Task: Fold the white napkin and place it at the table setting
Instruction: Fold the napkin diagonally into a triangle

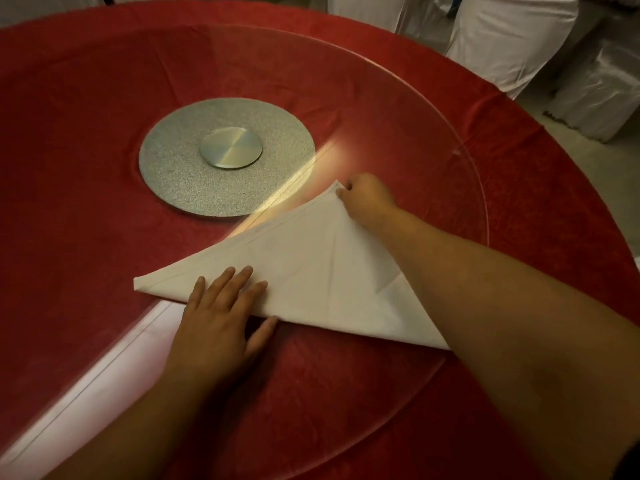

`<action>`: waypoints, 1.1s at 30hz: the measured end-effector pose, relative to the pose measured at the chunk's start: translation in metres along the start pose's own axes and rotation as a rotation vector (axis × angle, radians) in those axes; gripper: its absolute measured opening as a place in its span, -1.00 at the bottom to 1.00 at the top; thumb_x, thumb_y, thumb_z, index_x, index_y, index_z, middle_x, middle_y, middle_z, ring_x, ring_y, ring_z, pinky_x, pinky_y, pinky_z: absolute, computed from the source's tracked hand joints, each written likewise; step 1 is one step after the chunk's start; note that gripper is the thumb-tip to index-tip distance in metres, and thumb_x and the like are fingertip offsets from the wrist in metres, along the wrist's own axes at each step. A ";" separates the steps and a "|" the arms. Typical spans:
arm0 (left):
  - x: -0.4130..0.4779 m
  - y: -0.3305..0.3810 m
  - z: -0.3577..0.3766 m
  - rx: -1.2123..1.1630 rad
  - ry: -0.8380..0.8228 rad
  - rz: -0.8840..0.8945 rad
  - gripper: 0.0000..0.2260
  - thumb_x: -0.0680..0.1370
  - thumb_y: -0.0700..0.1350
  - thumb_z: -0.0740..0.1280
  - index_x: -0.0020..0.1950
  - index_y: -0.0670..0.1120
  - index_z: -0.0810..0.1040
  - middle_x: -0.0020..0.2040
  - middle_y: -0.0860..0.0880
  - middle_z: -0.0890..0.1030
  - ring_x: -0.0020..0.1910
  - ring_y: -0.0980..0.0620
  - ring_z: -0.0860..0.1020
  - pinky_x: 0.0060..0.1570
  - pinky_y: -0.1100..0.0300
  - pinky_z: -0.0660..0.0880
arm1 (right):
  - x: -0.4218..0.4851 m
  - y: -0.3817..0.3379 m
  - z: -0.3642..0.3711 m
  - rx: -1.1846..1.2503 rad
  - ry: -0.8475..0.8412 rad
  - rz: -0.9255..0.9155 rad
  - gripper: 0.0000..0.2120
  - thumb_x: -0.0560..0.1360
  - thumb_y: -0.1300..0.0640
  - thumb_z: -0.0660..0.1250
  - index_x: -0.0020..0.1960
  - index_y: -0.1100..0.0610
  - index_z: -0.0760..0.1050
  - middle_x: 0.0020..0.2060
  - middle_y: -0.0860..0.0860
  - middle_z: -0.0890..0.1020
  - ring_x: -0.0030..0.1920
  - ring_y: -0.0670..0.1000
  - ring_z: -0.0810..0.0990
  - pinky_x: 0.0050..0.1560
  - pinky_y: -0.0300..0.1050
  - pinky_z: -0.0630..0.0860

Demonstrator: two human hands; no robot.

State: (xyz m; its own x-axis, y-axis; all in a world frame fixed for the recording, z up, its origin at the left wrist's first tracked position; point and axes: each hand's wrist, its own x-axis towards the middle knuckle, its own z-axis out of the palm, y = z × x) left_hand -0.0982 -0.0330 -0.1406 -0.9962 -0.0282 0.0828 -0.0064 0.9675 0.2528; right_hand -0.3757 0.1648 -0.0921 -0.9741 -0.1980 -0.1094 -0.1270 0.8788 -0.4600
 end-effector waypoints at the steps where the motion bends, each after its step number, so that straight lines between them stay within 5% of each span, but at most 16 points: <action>1: 0.003 0.000 0.001 -0.001 -0.003 -0.001 -0.43 0.58 0.30 0.21 0.47 0.00 0.53 0.55 -0.09 0.46 0.57 -0.13 0.32 0.56 -0.26 0.14 | 0.004 0.000 0.001 -0.019 0.002 0.004 -0.60 0.60 0.07 0.30 -0.37 0.05 0.27 -0.22 0.06 0.51 -0.17 0.07 0.47 -0.22 -0.16 0.25; 5: 0.011 -0.003 0.002 -0.003 -0.015 -0.014 -0.42 0.57 0.30 0.22 0.47 0.01 0.53 0.55 -0.09 0.46 0.57 -0.13 0.32 0.57 -0.25 0.14 | 0.015 0.001 0.003 -0.046 -0.002 0.014 -0.66 0.62 0.06 0.29 -0.30 0.08 0.34 -0.18 0.09 0.51 -0.14 0.09 0.49 -0.19 -0.15 0.28; 8: 0.012 -0.004 0.004 -0.008 -0.009 -0.027 -0.43 0.57 0.30 0.23 0.47 0.02 0.52 0.55 -0.08 0.46 0.57 -0.12 0.32 0.57 -0.24 0.12 | 0.021 0.002 0.003 -0.071 0.001 0.022 -0.82 0.62 0.05 0.27 -0.07 0.13 0.51 -0.03 0.18 0.62 0.03 0.18 0.61 -0.15 -0.15 0.30; 12: 0.010 -0.004 0.007 -0.016 0.006 -0.043 -0.44 0.57 0.30 0.23 0.47 0.03 0.51 0.55 -0.06 0.45 0.58 -0.09 0.30 0.59 -0.21 0.09 | 0.026 0.007 0.007 -0.112 0.016 0.054 -0.72 0.63 0.03 0.27 0.14 0.23 0.56 0.15 0.21 0.63 0.16 0.25 0.60 -0.06 -0.11 0.39; 20: 0.009 -0.004 0.013 -0.021 0.019 -0.042 -0.46 0.59 0.30 0.21 0.46 0.05 0.50 0.55 -0.04 0.46 0.57 -0.06 0.31 0.58 -0.15 0.11 | 0.029 0.013 0.020 -0.183 0.178 0.146 -0.66 0.58 -0.03 0.33 0.22 0.20 0.49 0.20 0.21 0.61 0.24 0.29 0.56 0.10 0.04 0.53; 25: 0.016 -0.004 0.008 -0.087 0.144 -0.100 -0.55 0.58 0.22 0.27 0.34 -0.01 0.59 0.43 -0.07 0.56 0.41 -0.10 0.47 0.43 -0.11 0.34 | 0.025 0.011 0.029 -0.225 0.276 0.165 -0.66 0.59 -0.04 0.31 0.20 0.20 0.49 0.19 0.20 0.59 0.24 0.27 0.52 0.15 0.10 0.48; 30: 0.040 -0.048 -0.017 0.077 0.254 -0.367 -0.46 0.57 0.19 0.29 0.40 -0.16 0.48 0.45 -0.25 0.49 0.35 -0.34 0.45 0.26 -0.28 0.42 | -0.012 -0.005 0.031 -0.165 0.494 -0.040 -0.75 0.56 0.05 0.30 0.18 0.14 0.50 0.15 0.16 0.56 0.19 0.23 0.49 0.12 0.11 0.41; 33: 0.049 -0.073 -0.029 0.120 0.189 -0.486 -0.42 0.54 0.22 0.43 0.34 -0.18 0.47 0.32 -0.33 0.52 0.20 -0.43 0.47 0.06 -0.34 0.49 | -0.067 -0.033 0.054 -0.001 0.406 -0.249 -0.65 0.56 0.07 0.30 0.31 0.17 0.50 0.22 0.16 0.56 0.26 0.23 0.48 0.27 0.13 0.39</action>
State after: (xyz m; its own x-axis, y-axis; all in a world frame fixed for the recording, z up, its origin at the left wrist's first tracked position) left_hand -0.1439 -0.1121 -0.1270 -0.8431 -0.5140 0.1583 -0.4839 0.8534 0.1937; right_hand -0.2965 0.1256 -0.1172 -0.9084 -0.2173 0.3573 -0.3660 0.8264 -0.4279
